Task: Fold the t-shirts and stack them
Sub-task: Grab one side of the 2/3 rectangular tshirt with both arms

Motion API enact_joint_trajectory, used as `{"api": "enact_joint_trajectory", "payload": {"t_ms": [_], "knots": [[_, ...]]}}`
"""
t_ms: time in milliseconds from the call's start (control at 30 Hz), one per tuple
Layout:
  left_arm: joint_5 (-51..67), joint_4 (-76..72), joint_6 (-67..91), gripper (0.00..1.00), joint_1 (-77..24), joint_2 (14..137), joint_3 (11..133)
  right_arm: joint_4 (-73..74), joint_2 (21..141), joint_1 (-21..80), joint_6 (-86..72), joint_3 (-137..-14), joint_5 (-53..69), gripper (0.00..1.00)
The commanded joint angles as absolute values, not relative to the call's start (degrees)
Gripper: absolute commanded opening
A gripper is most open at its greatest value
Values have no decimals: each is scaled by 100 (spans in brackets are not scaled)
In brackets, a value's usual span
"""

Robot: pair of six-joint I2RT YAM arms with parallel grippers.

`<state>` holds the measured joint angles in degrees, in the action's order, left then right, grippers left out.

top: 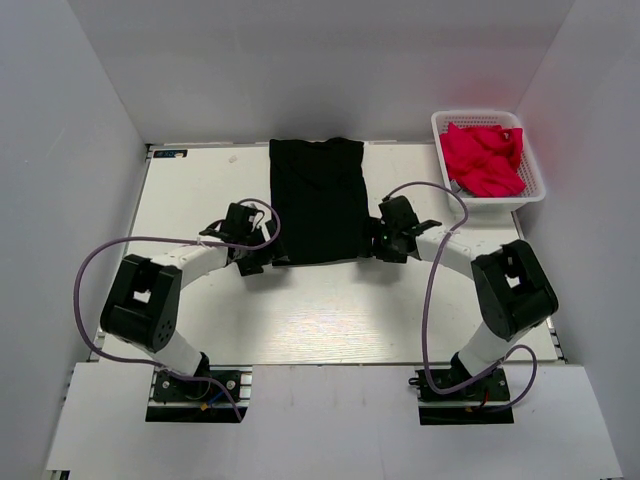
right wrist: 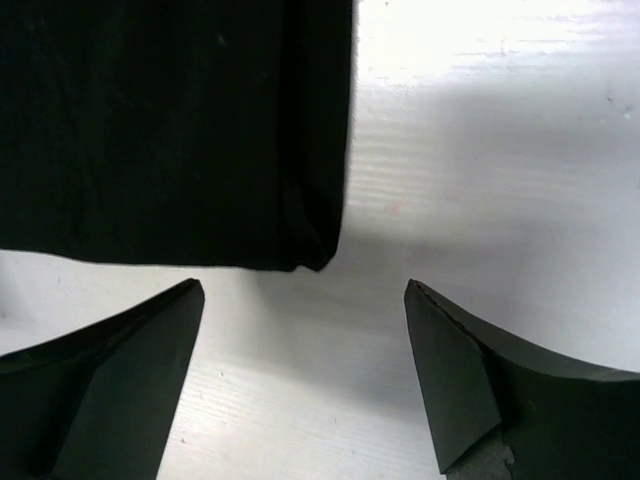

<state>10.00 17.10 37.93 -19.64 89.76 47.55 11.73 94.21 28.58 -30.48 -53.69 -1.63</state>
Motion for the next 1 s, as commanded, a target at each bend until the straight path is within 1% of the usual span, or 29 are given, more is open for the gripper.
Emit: {"api": "enact_joint_trajectory", "payload": {"t_ms": [0, 33, 67, 100, 133, 200, 233, 300, 333, 367, 533, 567, 600, 633, 667, 700, 733, 767, 833, 867, 900, 933, 967], "knots": [[1090, 1503, 3806, 91, -1986, 9157, 4799, 782, 9668, 2830, -3208, -5563, -62, 81], [1090, 1503, 3806, 78, -1986, 9158, 4799, 782, 9694, 2821, -3208, -5563, 147, 80], [1142, 1503, 3806, 69, -1986, 9228, 4799, 800, 9712, 2821, -3217, -5563, 158, 80], [1143, 1503, 3806, 61, -1986, 9229, 4799, 817, 9703, 2821, -3225, -5546, 167, 76], [1143, 1503, 3806, 53, -1986, 9229, 4747, 809, 9677, 2830, -3226, -5537, 141, 76], [1143, 1503, 3806, 41, -2039, 9229, 4676, 818, 9589, 2821, -3287, -5414, 62, 74], [1082, 1442, 3806, 36, -2039, 9229, 4528, 800, 9545, 2821, -3252, -5371, 27, 70], [1081, 1354, 3806, 34, -2039, 9176, 4439, 791, 9501, 2821, -3269, -5291, 26, 64], [1081, 1301, 3858, 32, -2039, 9176, 4438, 782, 9510, 2821, -3252, -5291, -139, 55], [1133, 1240, 3858, 30, -2039, 9176, 4438, 774, 9518, 2830, -3252, -5282, -202, 51], [1072, 1187, 3858, 29, -2039, 9482, 4553, 738, 9738, 2821, -3252, -5396, -255, 51], [1072, 1239, 3858, 24, -2039, 9536, 4640, 730, 9738, 2830, -3252, -5414, -237, 50], [1072, 1291, 3806, 14, -2039, 9536, 4710, 747, 9808, 2830, -3243, -5484, -203, 48], [1020, 1292, 3806, 9, -2039, 9614, 4711, 730, 9826, 2821, -3226, -5484, -193, 46], [967, 1344, 3806, 2, -2039, 9615, 4763, 677, 9817, 2821, -3191, -5493, -193, 40], [967, 1345, 3806, 0, -2039, 9667, 4764, 659, 9826, 2821, -3182, -5476, -202, 36], [967, 1345, 3753, 0, -2039, 9668, 4764, 607, 9817, 2830, -3138, -5458, -193, 33], [967, 1293, 3753, 0, -2039, 9668, 4764, 450, 9843, 2813, -3059, -5423, -211, 25], [967, 1214, 3753, 0, -2039, 9545, 4764, 273, 9826, 2839, -2928, -5353, -115, 19], [1028, 1213, 3753, 0, -2039, 9484, 4711, 272, 9844, 2839, -2892, -5344, -62, 14], [1028, 1161, 3753, 0, -2039, 9405, 4659, 264, 9818, 2839, -2796, -5335, -53, 4], [1028, 1221, 3753, 0, -2039, 9248, 4658, 403, 9730, 2856, -2804, -5352, -53, 0], [1028, 1300, 3753, 0, -2039, 9159, 4658, 509, 9677, 2856, -2839, -5353, -114, 0]]}}
